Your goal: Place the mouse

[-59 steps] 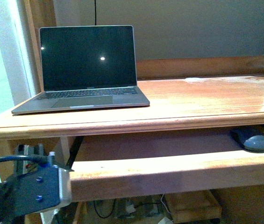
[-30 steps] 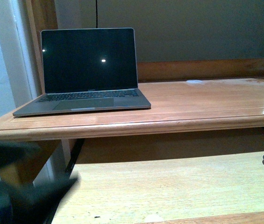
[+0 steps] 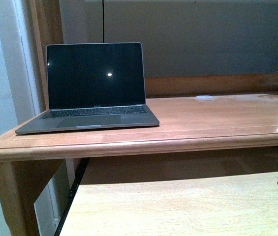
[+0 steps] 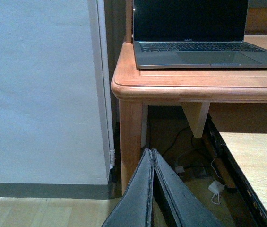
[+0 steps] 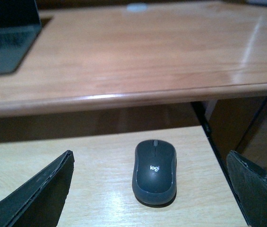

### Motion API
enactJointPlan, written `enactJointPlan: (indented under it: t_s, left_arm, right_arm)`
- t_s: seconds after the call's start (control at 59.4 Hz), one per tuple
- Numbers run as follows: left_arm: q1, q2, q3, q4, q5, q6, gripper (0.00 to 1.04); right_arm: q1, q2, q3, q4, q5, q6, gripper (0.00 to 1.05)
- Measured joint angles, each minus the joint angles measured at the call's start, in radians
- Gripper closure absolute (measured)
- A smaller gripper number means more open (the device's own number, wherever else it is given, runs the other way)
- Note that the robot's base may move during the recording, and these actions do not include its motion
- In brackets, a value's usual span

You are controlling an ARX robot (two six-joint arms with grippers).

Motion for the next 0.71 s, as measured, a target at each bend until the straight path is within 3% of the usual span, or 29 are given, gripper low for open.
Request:
enactJointPlan:
  t_s: [0.168, 0.219, 0.32, 0.488, 0.707]
  left_arm:
    - [0.036, -0.084, -0.03, -0.055, 0.039, 0.0, 1.02]
    - [0.084, -0.114, -0.039, -0.076, 0.108, 0.0, 1.02]
    - [0.125, -0.162, -0.05, -0.11, 0.118, -0.001, 1.02]
    - [0.128, -0.209, -0.094, -0.107, 0.128, -0.001, 1.02]
    - [0.129, -0.324, -0.095, -0.217, 0.129, -0.001, 1.02]
  right_arm:
    - [0.038, 0.256, 0.116, -0.029, 0.05, -0.126, 0.07]
    - [0.047, 0.312, 0.157, -0.038, 0.083, -0.159, 0.07]
    - [0.054, 0.374, 0.199, -0.04, 0.135, -0.204, 0.07]
    - [0.055, 0.434, 0.203, -0.03, 0.161, -0.256, 0.07]
    - [0.045, 0.518, 0.201, 0.012, 0.179, -0.261, 0.07]
